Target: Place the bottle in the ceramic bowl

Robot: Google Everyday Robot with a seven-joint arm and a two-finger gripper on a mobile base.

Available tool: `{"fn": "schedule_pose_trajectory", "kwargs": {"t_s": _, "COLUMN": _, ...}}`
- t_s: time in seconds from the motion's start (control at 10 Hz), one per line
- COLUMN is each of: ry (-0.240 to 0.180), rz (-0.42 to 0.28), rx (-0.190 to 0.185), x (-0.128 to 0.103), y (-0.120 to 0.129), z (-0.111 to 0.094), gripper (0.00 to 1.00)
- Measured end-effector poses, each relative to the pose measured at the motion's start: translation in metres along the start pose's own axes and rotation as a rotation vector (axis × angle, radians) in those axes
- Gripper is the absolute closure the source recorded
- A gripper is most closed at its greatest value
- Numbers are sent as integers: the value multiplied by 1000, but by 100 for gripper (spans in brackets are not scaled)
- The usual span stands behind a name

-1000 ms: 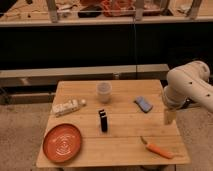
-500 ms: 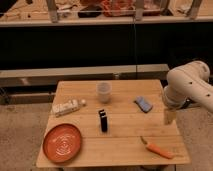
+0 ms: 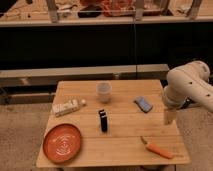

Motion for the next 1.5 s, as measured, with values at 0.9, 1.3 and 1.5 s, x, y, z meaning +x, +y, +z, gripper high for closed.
{"fn": "schedule_pose_trajectory", "kwargs": {"t_s": 0.9, "ry": 5, "rz": -96, "rx": 43, "x": -53, "y": -19, "z": -16, "gripper": 20}}
{"fn": "schedule_pose_trajectory", "kwargs": {"t_s": 1.3, "ry": 20, "rz": -179, "rx": 74, "x": -79, "y": -31, "z": -26, "gripper": 20}}
{"fn": "schedule_pose_trajectory", "kwargs": {"t_s": 1.5, "ry": 22, "rz": -240, "rx": 85, "x": -109, "y": -37, "z": -28, "gripper": 20}}
